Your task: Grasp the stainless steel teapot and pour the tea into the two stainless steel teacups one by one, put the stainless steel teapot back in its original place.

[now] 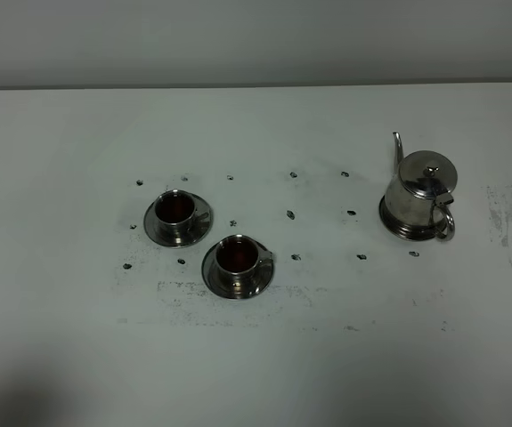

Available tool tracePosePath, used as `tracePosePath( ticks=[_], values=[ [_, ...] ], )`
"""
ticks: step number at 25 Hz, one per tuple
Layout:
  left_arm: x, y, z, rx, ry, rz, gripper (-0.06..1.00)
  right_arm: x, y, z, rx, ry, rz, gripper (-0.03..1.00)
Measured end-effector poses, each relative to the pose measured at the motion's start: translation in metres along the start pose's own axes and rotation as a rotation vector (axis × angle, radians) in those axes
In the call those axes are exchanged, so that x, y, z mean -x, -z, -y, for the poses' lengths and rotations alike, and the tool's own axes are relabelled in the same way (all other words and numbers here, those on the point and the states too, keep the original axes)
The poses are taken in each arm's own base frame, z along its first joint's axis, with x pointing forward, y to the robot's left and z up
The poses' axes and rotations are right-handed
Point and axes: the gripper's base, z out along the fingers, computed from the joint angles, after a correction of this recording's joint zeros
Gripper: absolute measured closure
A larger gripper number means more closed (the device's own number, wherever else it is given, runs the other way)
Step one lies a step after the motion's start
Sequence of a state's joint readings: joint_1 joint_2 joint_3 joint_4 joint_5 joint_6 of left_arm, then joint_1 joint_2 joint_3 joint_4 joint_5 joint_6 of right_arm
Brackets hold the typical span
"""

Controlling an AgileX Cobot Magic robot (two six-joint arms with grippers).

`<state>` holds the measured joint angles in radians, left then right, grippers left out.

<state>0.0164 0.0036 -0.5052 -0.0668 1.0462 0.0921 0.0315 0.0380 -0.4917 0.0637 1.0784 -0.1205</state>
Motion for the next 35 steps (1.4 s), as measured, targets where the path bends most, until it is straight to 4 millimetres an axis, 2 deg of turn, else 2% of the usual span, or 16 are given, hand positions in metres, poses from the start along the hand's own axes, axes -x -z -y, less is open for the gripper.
tracePosePath(
  ticks=[4,35],
  values=[
    [0.0,0.0,0.0,0.0,0.0,0.0,0.53,-0.0031,0.0054,-0.0007,-0.002,0.002,0.043,0.74],
    [0.0,0.0,0.0,0.0,0.0,0.0,0.53,-0.0033,0.0057,-0.0008,-0.002,0.002,0.045,0.74]
  ],
)
